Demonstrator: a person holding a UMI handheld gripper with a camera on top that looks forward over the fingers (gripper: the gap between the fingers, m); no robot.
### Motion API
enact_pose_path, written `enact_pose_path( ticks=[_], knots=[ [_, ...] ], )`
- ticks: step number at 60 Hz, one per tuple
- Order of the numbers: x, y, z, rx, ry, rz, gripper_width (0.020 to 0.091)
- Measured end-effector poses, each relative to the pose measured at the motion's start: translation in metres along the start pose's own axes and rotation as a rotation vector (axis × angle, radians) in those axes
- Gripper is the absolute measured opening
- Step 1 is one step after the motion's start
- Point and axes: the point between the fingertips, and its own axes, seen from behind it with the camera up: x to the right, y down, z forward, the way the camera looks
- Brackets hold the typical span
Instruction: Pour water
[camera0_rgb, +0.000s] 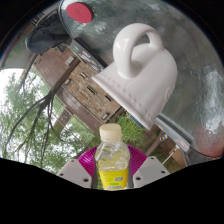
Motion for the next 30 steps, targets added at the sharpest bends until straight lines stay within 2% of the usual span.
enact_pose_path(
  ticks=[9,16,23,26,28,30],
  knots=[
    [0.002,-0.008,0.003,0.025,0.011,-0.016,0.0416],
    [-0.001,0.004,-0.002,-0.031,0.068,-0.166,0.0415],
    [-0.047,0.024,-0.004,-0.100,0.104,-0.640,0.0419],
    [-0.093,0.019,-0.027,-0.103,0.063,-0.972,0.0417],
    [-0.133,0.016,-0.038,-0.059,0.025,-1.195,0.0418],
    [-0.169,-0.003,-0.026,0.023,0.021,-1.393,0.0416]
  ],
)
